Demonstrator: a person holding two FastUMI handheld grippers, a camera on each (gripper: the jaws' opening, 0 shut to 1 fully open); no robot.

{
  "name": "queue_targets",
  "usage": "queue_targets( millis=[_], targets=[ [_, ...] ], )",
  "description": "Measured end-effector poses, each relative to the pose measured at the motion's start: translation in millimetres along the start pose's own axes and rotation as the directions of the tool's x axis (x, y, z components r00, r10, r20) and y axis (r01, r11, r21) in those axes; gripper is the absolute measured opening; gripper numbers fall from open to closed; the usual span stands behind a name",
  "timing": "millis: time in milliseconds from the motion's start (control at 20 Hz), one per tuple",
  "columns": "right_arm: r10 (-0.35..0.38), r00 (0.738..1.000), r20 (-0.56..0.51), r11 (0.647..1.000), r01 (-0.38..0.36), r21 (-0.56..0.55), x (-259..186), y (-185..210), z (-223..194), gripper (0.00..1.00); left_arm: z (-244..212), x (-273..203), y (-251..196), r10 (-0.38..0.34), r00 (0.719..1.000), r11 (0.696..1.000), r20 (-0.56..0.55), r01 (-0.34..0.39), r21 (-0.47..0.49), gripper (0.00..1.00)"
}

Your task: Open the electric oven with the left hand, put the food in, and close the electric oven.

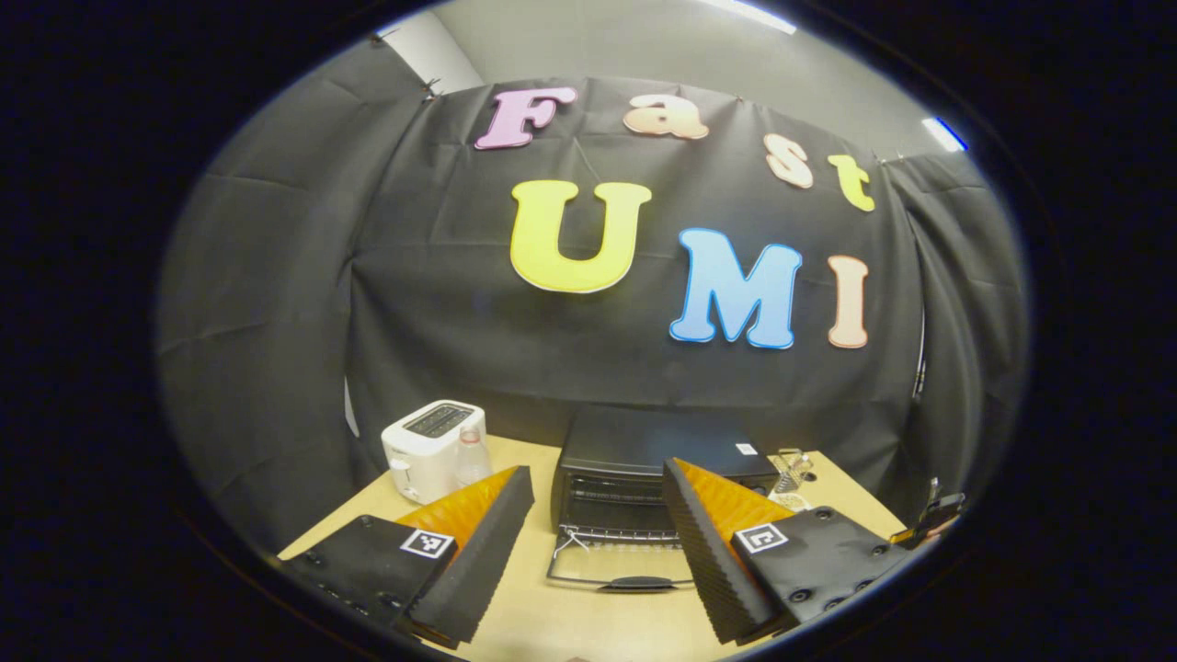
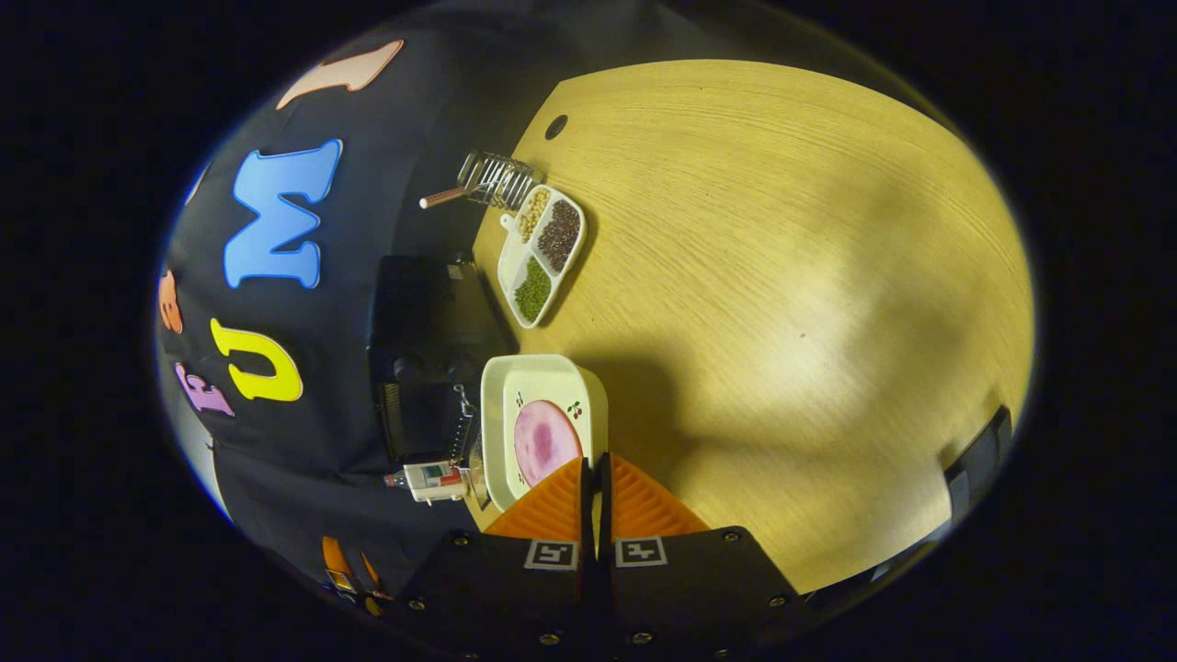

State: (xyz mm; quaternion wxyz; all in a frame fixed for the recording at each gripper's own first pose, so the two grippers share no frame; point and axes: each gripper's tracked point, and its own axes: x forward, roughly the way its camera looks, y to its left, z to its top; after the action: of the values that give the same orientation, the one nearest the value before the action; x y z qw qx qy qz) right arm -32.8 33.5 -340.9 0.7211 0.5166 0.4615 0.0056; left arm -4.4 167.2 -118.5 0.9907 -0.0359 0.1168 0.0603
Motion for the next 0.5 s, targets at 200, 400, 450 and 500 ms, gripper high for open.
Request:
queue_targets(
  millis=[200, 400, 450, 500],
  targets=[
    [0.046, 0.998, 0.042, 0.999, -0.047, 0.019, 2.4, 40.0, -27.5, 0.01, 6.7, 3.5, 4.7, -0.033, 0.999, 0.999, 0.011, 0.033, -0.004, 1.00],
    [0.066, 0.992, 0.107, 0.996, -0.072, 0.056, 4.9, 76.8, -52.9, 0.00, 22.4, 5.4, 13.8, -0.067, 0.997, 0.998, 0.038, 0.067, 0.003, 0.99],
    [0.071, 0.991, 0.116, 0.994, -0.079, 0.069, 9.5, 85.0, -58.5, 0.01, 28.9, 3.8, 16.2, -0.073, 0.996, 0.997, 0.050, 0.072, 0.018, 0.99],
    [0.076, 0.989, 0.126, 0.993, -0.086, 0.077, 14.5, 93.4, -62.8, 0.01, 34.8, 1.4, 18.1, -0.083, 0.995, 0.996, 0.061, 0.081, 0.029, 1.00]
  ],
)
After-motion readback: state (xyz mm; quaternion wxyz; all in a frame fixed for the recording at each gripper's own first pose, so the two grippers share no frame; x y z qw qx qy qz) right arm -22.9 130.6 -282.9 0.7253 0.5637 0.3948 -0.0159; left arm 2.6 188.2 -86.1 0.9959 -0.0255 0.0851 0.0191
